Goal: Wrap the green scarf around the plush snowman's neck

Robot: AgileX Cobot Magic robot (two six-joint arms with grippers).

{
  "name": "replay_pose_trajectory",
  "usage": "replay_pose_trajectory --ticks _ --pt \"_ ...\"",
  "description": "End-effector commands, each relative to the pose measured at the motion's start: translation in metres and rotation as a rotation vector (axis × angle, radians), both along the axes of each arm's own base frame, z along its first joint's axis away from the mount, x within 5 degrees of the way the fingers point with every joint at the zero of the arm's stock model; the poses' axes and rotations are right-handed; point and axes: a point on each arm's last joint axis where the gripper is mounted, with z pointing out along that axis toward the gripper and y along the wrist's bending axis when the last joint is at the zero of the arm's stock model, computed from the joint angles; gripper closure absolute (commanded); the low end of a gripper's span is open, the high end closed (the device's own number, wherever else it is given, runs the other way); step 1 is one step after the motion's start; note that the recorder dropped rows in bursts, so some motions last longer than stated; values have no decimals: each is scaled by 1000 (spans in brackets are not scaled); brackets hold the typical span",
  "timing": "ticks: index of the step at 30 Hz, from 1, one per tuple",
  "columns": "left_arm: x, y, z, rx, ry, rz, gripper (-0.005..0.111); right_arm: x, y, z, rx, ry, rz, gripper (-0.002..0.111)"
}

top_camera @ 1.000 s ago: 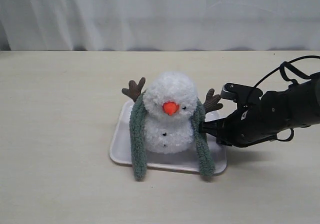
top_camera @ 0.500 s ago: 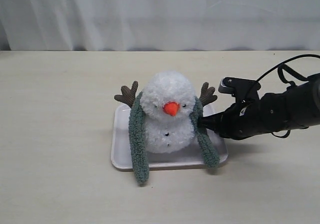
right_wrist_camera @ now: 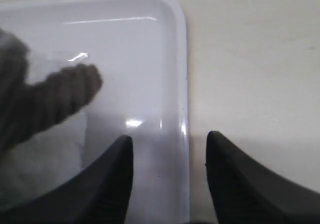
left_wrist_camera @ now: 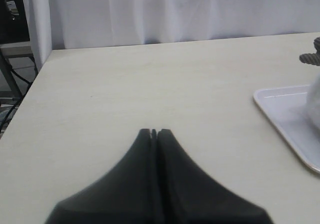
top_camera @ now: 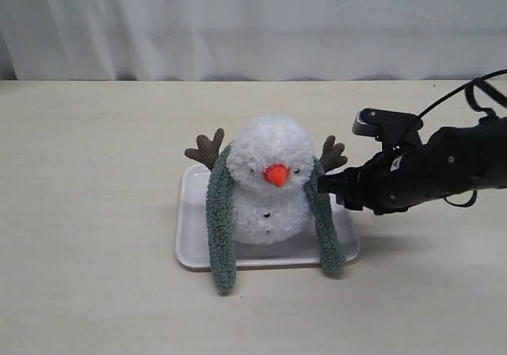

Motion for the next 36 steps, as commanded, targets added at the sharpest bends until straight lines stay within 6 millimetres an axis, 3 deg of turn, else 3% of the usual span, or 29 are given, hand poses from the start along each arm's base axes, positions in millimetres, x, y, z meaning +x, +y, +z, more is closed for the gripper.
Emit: replay_pose_trajectory --ticks 1,12,13,19,22,26,33,36 --pt "0 0 0 -2 -15 -2 107 -9 -2 34 -6 -50 43 63" --pt "0 0 0 -2 -11 -3 107 -55 -18 124 -34 -216 110 64" --pt "0 0 0 -2 -11 -3 107 -68 -22 143 -24 -270 109 64" --pt "0 0 0 -2 -11 -3 107 -113 -36 196 1 -488 128 64" --pt "0 0 0 -2 -11 -3 107 -158 -51 233 18 -697 139 64" --pt "0 0 0 -2 -11 -3 107 -218 -69 264 30 -954 143 64" --pt "0 0 0 -2 -13 -2 107 -312 -99 286 96 -1361 97 64" --pt "0 0 0 -2 -13 -2 107 -339 -108 287 121 -1474 79 64"
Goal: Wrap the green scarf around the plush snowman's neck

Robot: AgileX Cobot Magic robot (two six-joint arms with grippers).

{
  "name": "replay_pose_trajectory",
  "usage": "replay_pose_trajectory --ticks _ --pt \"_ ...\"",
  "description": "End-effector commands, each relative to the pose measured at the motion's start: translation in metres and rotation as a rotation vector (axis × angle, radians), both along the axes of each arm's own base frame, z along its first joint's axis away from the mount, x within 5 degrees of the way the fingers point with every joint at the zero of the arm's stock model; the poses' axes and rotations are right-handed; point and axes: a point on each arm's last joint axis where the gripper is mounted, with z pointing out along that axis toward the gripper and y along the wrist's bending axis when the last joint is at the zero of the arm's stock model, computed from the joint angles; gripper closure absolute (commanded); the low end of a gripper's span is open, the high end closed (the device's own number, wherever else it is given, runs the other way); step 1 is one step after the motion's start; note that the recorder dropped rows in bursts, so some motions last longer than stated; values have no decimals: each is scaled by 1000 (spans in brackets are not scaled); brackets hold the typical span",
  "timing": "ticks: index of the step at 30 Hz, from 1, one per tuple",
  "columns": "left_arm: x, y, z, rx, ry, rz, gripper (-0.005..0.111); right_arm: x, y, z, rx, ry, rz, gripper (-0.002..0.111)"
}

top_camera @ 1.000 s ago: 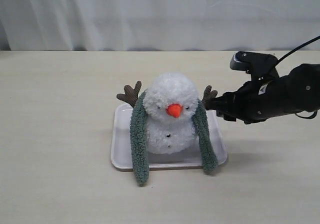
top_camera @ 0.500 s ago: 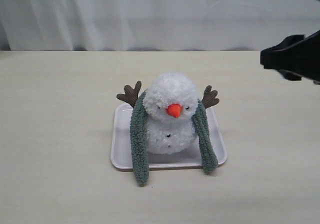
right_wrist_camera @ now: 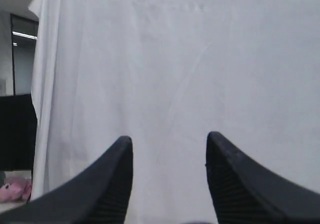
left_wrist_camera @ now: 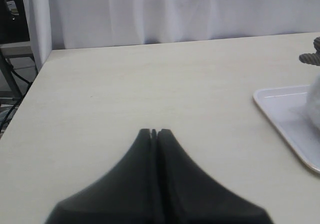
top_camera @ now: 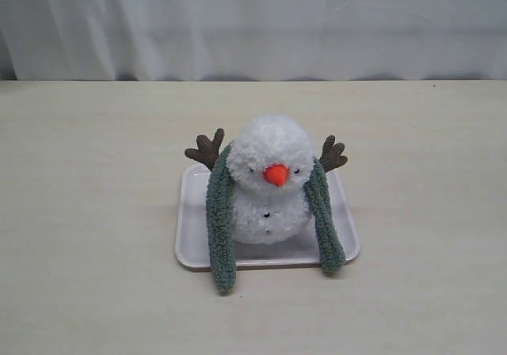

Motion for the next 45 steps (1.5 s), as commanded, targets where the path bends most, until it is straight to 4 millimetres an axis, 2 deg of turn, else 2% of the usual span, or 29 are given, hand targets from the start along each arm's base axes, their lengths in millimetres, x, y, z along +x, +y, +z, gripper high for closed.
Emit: replay_pose_trajectory --ticks 1,8,45 --pt "0 0 0 -2 -13 -2 107 -29 -9 2 29 -136 -10 64" --pt "0 0 0 -2 -13 -2 107 -58 -19 -4 46 -239 -26 64" --pt "0 0 0 -2 -6 -3 107 -61 -20 -1 57 -252 -21 64"
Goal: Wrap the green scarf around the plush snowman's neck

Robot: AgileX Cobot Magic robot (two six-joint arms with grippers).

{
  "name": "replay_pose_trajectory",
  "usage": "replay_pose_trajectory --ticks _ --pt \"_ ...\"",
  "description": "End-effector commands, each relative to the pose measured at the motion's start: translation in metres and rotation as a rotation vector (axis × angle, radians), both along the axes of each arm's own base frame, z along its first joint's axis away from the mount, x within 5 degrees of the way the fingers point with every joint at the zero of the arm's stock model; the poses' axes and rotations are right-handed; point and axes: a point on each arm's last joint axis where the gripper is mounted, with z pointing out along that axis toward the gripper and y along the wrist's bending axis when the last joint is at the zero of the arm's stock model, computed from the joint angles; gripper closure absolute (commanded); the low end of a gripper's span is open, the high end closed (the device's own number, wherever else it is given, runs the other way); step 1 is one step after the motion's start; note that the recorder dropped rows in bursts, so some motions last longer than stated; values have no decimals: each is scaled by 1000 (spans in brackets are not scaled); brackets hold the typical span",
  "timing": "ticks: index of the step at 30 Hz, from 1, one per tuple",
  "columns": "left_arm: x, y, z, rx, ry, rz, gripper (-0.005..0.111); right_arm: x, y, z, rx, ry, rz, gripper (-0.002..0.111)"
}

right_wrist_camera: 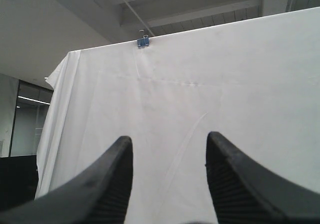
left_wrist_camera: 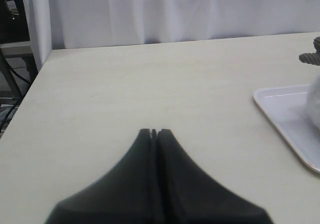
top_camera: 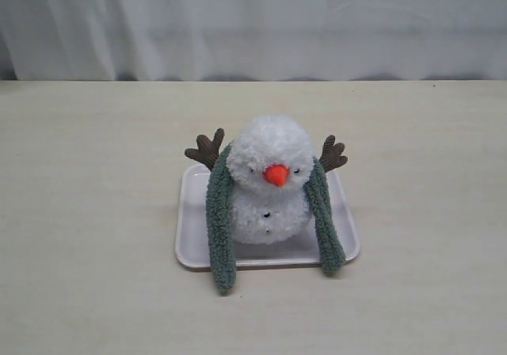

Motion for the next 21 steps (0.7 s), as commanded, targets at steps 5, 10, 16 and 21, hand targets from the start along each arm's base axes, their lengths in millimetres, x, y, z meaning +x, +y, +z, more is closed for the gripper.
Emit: replay_pose_trajectory --ticks 5,10,16,21 --pt "0 0 0 -2 -6 -3 107 -2 -1 1 -3 -12 -5 64" --pt "0 0 0 -2 -6 -3 107 -1 -1 1 -3 -10 -5 64" --pt "0 0 0 -2 -15 -2 107 -2 1 1 -3 -10 -25 64" --pt "0 0 0 -2 -15 -2 107 -3 7 1 -4 -10 -115 64"
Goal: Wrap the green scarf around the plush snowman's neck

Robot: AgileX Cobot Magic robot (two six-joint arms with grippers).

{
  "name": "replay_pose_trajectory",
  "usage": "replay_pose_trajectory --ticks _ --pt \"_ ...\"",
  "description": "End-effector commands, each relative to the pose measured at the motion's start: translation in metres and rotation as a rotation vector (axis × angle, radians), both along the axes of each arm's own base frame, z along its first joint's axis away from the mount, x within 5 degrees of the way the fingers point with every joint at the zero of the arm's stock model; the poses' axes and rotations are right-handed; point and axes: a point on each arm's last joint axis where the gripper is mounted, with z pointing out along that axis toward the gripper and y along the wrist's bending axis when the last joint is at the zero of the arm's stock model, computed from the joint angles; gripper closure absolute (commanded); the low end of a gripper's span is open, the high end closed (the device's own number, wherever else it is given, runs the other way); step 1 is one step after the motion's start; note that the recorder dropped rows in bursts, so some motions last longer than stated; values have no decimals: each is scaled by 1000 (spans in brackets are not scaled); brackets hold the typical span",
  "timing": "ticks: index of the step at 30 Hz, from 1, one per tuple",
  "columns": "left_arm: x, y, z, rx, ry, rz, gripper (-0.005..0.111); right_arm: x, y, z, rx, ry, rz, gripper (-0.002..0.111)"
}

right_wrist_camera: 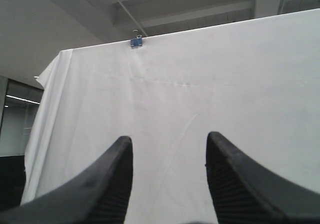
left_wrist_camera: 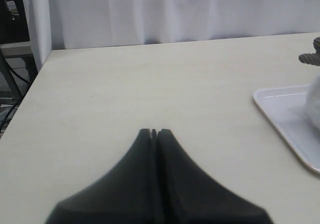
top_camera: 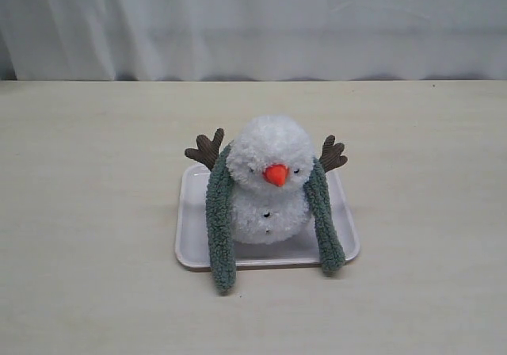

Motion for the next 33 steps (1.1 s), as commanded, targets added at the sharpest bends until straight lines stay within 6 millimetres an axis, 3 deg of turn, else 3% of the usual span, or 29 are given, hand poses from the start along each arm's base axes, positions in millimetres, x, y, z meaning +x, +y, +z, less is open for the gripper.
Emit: replay_pose_trajectory --ticks 1,9,22,33 --pt "0 0 0 -2 -15 -2 107 -3 6 1 -4 -10 -92 64" --pt "0 0 0 -2 -15 -2 107 -4 15 1 -5 -10 -227 64" --pt "0 0 0 -2 -11 -3 107 -3 16 0 -7 -10 -236 64" --pt "0 0 0 -2 -10 -3 107 29 17 -27 -22 78 -238 64"
